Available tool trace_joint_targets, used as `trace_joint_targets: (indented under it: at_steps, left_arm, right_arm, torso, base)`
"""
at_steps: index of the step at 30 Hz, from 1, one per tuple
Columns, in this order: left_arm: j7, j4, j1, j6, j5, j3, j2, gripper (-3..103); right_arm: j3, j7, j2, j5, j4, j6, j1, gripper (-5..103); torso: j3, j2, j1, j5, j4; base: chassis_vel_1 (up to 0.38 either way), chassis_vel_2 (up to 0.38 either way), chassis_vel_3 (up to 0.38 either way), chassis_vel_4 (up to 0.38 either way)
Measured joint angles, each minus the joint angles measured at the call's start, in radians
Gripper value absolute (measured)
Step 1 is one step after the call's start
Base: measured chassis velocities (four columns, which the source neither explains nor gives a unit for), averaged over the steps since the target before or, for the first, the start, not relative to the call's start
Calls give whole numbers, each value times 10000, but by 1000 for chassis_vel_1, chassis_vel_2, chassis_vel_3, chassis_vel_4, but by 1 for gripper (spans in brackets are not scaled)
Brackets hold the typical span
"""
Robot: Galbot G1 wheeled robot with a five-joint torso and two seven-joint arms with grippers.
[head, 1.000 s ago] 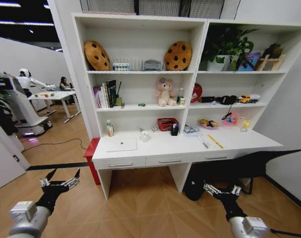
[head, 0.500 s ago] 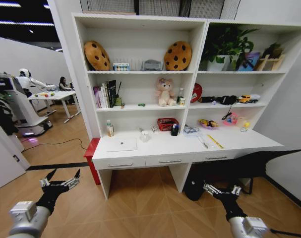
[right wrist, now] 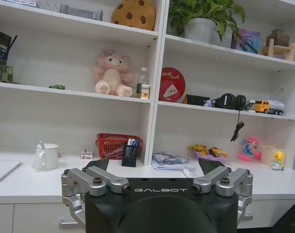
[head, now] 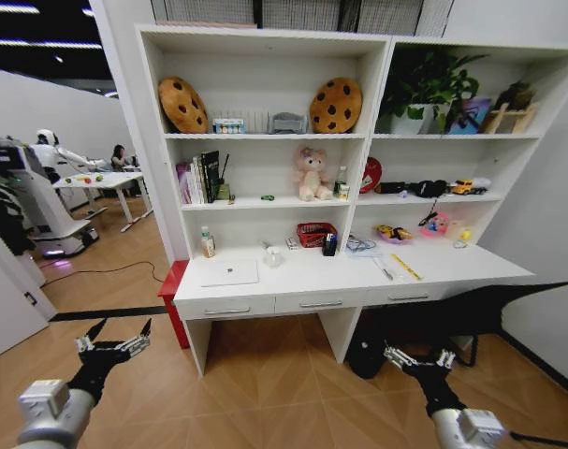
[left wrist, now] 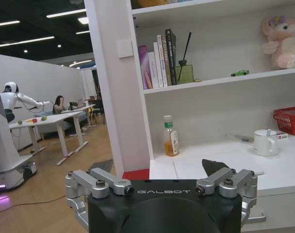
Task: Organize the objects on the table.
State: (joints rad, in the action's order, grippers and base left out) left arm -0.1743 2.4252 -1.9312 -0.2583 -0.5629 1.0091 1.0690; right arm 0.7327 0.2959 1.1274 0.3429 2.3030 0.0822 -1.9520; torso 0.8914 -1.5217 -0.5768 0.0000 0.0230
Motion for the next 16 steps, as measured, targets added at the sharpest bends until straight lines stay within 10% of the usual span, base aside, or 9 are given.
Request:
trace_joint_targets:
  at_steps: [16]
  left_arm:
    - [0, 0, 0, 0, 0, 0, 0, 100]
  right_arm:
    - [0, 0, -1, 0, 0, 0, 0, 100]
  torso:
    - [0, 0, 0, 0, 0]
  base:
    - [0, 0, 0, 0]
